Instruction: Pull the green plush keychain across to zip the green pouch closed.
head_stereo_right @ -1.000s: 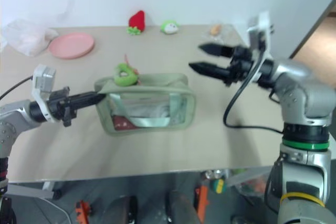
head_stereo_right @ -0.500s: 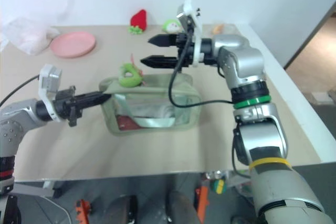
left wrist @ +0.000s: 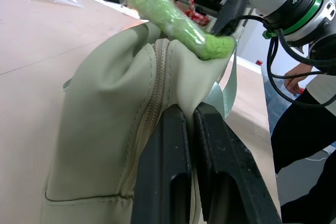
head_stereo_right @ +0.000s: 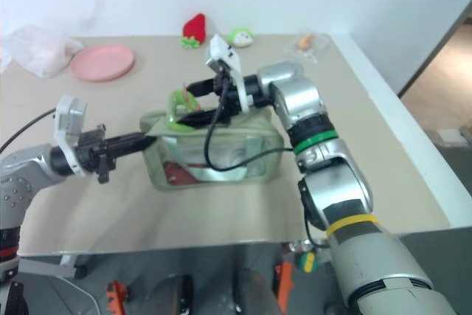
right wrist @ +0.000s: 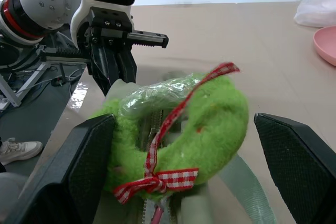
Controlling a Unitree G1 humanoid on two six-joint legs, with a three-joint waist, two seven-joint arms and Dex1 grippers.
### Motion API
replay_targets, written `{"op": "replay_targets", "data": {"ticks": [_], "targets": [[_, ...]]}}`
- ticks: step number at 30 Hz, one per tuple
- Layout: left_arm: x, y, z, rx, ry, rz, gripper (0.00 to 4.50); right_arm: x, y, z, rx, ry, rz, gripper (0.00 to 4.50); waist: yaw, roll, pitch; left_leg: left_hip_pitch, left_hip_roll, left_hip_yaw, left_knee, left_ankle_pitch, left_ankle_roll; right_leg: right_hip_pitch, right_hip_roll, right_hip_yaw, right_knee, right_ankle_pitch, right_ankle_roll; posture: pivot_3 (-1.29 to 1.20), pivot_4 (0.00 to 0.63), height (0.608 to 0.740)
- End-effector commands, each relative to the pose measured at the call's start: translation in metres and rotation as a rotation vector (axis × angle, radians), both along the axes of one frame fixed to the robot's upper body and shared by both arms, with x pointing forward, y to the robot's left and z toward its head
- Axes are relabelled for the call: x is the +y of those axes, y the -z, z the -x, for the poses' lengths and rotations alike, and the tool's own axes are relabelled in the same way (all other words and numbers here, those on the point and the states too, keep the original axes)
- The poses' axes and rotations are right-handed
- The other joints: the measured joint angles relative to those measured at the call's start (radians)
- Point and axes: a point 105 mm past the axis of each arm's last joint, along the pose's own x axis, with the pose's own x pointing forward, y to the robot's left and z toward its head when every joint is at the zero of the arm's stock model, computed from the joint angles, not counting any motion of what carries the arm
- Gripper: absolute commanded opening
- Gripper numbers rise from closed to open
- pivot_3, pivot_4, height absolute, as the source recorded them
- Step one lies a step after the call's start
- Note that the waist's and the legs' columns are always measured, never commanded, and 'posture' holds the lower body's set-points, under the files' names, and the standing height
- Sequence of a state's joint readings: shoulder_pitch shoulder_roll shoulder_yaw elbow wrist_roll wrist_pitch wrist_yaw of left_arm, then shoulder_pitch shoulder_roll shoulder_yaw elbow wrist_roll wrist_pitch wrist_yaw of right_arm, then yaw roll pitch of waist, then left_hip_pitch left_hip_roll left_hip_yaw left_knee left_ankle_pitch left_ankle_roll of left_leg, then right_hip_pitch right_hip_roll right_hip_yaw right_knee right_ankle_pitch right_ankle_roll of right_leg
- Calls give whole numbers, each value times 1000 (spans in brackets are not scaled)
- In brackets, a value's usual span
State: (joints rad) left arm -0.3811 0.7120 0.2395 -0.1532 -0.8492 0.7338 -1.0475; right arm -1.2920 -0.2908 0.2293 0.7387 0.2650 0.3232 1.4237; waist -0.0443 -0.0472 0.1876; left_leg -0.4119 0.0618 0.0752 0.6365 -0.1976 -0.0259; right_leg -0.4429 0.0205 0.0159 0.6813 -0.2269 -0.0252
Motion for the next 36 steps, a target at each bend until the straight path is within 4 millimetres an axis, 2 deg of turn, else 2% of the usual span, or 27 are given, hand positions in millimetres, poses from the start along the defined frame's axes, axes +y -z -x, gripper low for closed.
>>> {"op": "replay_targets", "data": {"ticks": [1,9,14,17,20,28,31,34,36], "targets": [[-2,-9,5,-45,11,7,0,0,-12,2,-29,-19,-18,2932,0,0,0,0,0,0,0,0,0,0,0,0,0,0,0,0,150,740],[-5,-9,5,-41,16,14,0,-4,-12,-1,-33,-9,-15,144,0,0,0,0,0,0,0,0,0,0,0,0,0,0,0,0,150,740],[-8,-9,4,-42,28,19,0,-17,-23,-7,-65,46,-40,65,1,0,0,0,0,0,0,0,0,0,0,0,0,0,0,0,150,740],[-10,-9,3,-42,32,19,0,-34,-35,-13,-102,108,-61,65,7,0,0,-1,-1,1,1,0,0,0,-1,-1,0,0,0,0,150,740],[-11,-9,4,-40,37,21,0,-75,-43,-16,-130,205,-60,65,11,0,0,-2,-3,0,1,0,0,0,-2,-1,0,-1,1,0,150,740],[-7,-5,5,-20,44,9,0,-177,-31,-4,-152,466,42,65,17,1,0,-2,-5,0,0,-3,4,0,-4,1,-1,-3,3,0,150,740],[-6,-5,5,-19,48,3,0,-203,-30,-1,-172,574,67,65,15,2,1,-1,-5,0,-1,-3,4,0,-4,1,-1,-3,3,0,150,740],[-6,-6,5,-20,49,4,0,-230,-22,-1,-194,692,129,65,11,2,1,3,-6,0,-1,-2,3,2,-2,2,-1,-3,2,0,150,740],[-6,-6,6,-18,50,3,0,-255,-8,-2,-207,806,220,65,11,2,1,4,-6,1,0,-2,3,2,-2,2,-1,-2,2,0,150,740]]}}
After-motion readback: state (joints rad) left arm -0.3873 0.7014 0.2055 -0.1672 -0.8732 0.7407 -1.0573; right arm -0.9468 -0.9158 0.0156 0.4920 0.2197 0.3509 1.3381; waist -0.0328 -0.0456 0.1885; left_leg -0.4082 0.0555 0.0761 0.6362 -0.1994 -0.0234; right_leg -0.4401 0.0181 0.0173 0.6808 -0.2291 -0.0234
